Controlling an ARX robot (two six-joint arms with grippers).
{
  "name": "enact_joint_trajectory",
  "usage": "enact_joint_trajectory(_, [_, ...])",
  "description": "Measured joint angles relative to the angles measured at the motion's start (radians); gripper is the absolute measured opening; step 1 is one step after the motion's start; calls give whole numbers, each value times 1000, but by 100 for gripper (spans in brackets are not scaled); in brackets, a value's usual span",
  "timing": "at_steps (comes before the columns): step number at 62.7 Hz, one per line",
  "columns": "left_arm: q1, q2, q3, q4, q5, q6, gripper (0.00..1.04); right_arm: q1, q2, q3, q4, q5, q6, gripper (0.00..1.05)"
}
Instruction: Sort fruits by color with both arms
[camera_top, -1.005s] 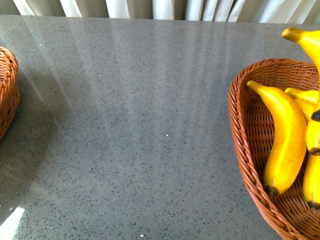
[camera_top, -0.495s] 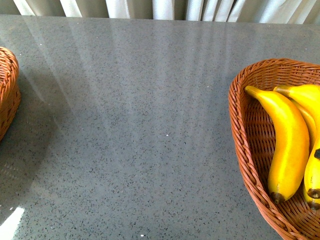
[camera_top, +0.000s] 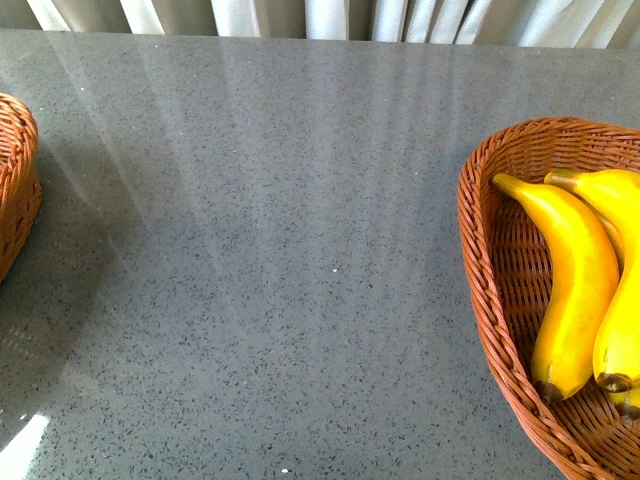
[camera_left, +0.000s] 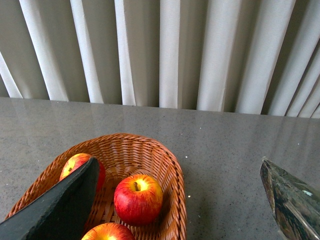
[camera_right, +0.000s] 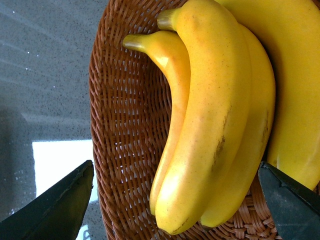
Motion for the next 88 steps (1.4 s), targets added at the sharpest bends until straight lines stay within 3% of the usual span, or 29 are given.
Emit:
enact_joint_trajectory(8, [0, 0, 0, 0, 0, 0, 96, 1, 5, -6, 15, 14, -14, 95])
enact_joint_trajectory(15, [0, 0, 0, 0, 0, 0, 96, 22, 66, -214, 603, 245, -241, 77])
enact_joint_trajectory(20, [0, 0, 0, 0, -1, 0, 96, 17, 42, -325, 945, 265, -365, 63])
enact_joint_trajectory(24, [0, 0, 0, 0, 0, 0, 96, 10, -19, -331, 1043, 262, -409, 53])
enact_joint_trajectory(29, [0, 0, 0, 0, 0, 0, 96, -41, -100, -341, 1020, 192, -447, 39])
enact_joint_trajectory(42, [0, 0, 0, 0, 0, 0, 96, -68, -276, -388, 867, 184, -478, 2])
enact_joint_trajectory(88, [0, 0, 0, 0, 0, 0, 96, -69, -762, -394, 420, 184, -478, 2])
